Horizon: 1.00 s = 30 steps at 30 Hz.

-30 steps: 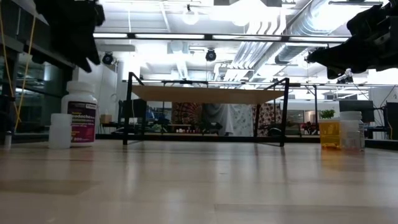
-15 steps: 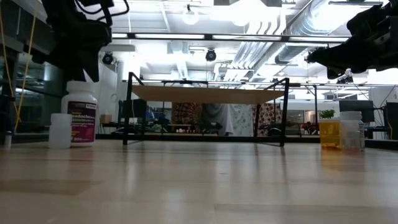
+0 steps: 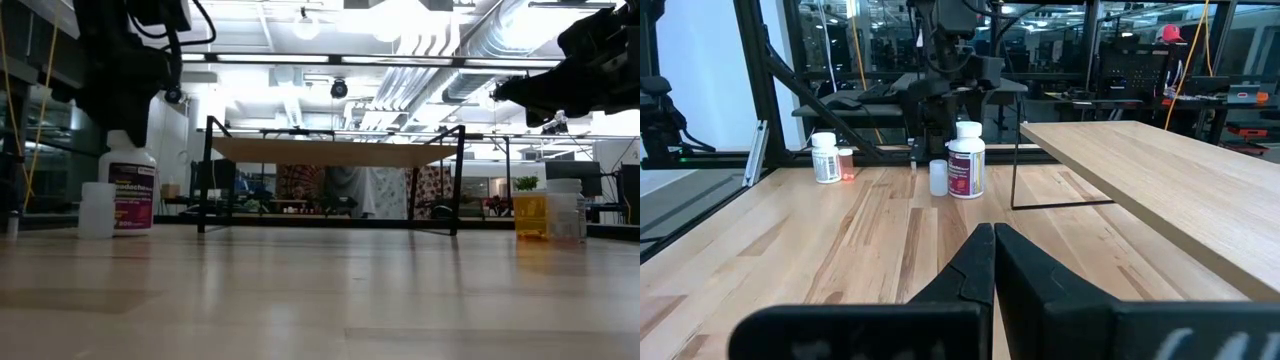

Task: Pick and place medicine bottles onto shelf by color
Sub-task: Put the white purple pill bottle on the shelf

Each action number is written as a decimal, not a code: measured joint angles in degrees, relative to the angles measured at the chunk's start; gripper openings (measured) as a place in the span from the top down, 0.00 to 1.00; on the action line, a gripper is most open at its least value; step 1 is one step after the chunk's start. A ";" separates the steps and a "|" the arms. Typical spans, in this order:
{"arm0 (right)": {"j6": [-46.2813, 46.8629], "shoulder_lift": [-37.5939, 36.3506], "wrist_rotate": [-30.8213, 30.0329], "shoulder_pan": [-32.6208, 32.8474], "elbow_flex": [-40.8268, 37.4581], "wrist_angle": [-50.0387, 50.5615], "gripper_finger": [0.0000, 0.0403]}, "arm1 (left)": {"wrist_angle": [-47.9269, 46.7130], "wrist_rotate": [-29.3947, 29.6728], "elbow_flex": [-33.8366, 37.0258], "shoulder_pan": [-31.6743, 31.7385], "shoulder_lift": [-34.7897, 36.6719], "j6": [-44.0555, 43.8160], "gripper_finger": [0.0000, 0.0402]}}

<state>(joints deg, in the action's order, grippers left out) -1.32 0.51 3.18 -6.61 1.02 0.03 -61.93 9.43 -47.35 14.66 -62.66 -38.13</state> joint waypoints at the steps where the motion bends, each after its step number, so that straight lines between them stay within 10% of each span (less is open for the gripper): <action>1: -0.02 0.00 0.00 0.01 0.00 0.00 1.00 | 0.00 0.00 0.00 0.00 -0.28 0.13 0.17; 19: -0.04 0.00 0.01 0.01 0.00 0.00 1.00 | 0.42 1.07 0.00 0.00 -1.09 0.35 0.45; 30: 0.00 0.00 0.01 0.01 0.00 0.00 1.00 | 0.08 0.14 -0.12 0.00 -1.02 2.58 0.43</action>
<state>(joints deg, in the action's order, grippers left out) -1.33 0.51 3.19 -6.60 1.02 0.03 -61.85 9.57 -47.47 14.66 -63.68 -35.55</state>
